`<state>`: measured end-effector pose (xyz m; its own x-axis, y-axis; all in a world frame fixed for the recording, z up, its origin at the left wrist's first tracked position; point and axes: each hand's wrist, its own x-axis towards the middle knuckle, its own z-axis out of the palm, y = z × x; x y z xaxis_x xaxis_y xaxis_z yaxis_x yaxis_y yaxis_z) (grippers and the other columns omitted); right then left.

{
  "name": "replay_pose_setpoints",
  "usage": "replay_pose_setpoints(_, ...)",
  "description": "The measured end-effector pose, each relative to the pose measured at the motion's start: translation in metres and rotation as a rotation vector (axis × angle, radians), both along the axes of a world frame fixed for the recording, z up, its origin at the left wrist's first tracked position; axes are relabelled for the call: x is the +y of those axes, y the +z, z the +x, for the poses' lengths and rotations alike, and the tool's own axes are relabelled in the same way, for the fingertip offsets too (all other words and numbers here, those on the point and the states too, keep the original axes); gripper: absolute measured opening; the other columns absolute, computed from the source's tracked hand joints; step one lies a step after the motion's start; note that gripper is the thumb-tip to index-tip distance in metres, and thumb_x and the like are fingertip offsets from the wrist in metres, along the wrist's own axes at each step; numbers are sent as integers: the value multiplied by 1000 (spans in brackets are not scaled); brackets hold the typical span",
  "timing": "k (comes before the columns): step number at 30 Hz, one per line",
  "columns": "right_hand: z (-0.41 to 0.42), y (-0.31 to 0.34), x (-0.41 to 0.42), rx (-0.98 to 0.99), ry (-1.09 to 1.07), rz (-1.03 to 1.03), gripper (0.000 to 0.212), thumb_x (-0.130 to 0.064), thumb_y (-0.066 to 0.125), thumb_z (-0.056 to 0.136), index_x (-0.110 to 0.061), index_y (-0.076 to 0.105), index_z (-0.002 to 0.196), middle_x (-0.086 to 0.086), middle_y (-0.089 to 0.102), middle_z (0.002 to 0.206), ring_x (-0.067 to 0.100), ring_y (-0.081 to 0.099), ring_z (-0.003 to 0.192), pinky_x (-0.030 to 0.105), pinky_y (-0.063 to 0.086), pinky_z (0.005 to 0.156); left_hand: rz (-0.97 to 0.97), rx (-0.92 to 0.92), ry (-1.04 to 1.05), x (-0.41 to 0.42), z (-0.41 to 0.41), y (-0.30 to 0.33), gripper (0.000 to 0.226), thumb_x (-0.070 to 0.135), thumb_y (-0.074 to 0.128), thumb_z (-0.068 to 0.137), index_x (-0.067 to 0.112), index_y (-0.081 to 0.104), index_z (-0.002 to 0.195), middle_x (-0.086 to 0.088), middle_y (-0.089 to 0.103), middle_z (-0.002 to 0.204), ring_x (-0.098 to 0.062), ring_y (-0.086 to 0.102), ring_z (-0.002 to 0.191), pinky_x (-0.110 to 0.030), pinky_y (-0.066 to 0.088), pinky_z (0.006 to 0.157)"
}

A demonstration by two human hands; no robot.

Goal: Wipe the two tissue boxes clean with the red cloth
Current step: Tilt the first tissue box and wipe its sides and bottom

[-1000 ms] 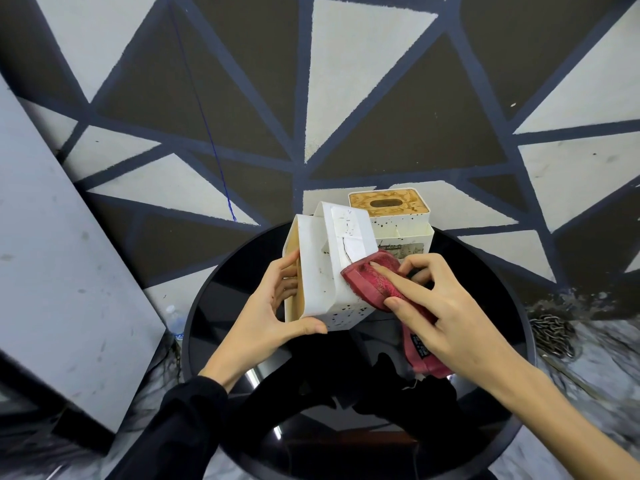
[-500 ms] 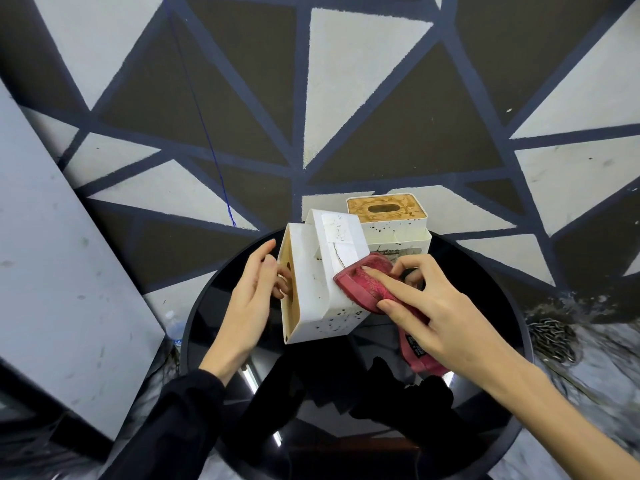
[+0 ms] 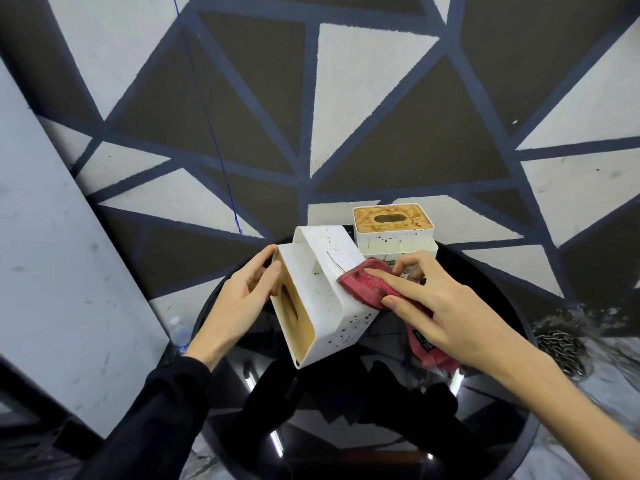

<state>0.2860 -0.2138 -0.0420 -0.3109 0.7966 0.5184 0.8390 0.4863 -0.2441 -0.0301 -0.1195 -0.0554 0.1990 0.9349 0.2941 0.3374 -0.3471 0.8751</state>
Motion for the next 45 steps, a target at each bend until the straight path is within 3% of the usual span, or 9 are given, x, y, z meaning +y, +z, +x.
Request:
replay_pose_setpoints(5,-3,2,4,69,-29,-25,60,-66,30,103,-33,59,144,-12,40,127,10,55,108,39,60,76,170,122,153,-15,-5,-12,50,40,65,100,34,56,149,2,53,103,-4,53,89,-9,43,84)
replay_pose_setpoints(10,-8,8,11,86,-36,-40,58,-62,32,102,-34,58,146,-13,39,126,9,54,107,41,60,76,167,5,210,-25,-7,-31,29,27,71,100,31,70,129,8,56,126,-9,60,115,-32,51,103)
replay_pose_setpoints(14,-7,10,15,88,-46,-36,53,-59,35,102,-37,58,145,-12,41,125,11,54,104,45,59,73,188,-80,187,-33,-5,-45,19,11,71,100,26,73,112,5,67,123,-20,65,116,-47,55,102)
replay_pose_setpoints(22,-4,2,28,152,1,-34,49,-59,33,106,-34,60,139,-12,44,123,11,56,101,47,57,77,55,-336,135,-47,6,-47,11,5,65,102,15,69,102,7,73,127,-18,70,117,-34,57,100)
replay_pose_setpoints(25,-1,-6,23,205,8,-24,53,-59,34,105,-30,61,140,-12,44,123,13,58,103,43,56,82,31,-411,123,-51,15,-44,5,3,65,102,8,65,102,8,75,127,-12,71,117,-24,56,96)
replay_pose_setpoints(29,11,-10,15,238,13,-7,54,-56,36,105,-26,60,144,-11,45,125,2,53,113,15,43,93,1,-430,62,-50,18,-36,5,2,64,101,5,61,104,4,78,122,-10,72,115,-21,56,93)
replay_pose_setpoints(32,15,-11,12,258,23,-15,47,-48,42,107,-25,60,144,-7,49,125,0,53,113,5,36,95,-12,-398,-4,-45,15,-30,12,1,66,99,7,63,110,3,77,125,-11,71,117,-22,56,97)
replay_pose_setpoints(40,22,-17,6,377,60,-65,40,-36,46,106,-31,57,144,-7,58,131,1,52,129,6,34,104,-32,-193,-213,-36,2,-9,50,16,83,89,25,70,137,2,73,131,-15,68,103,-27,56,94)
replay_pose_setpoints(45,29,-20,4,390,78,-86,42,-34,45,107,-23,59,145,-10,58,135,5,53,132,11,36,107,19,-113,-341,-27,1,8,34,27,85,82,28,77,115,3,59,152,-21,58,138,-41,47,113)
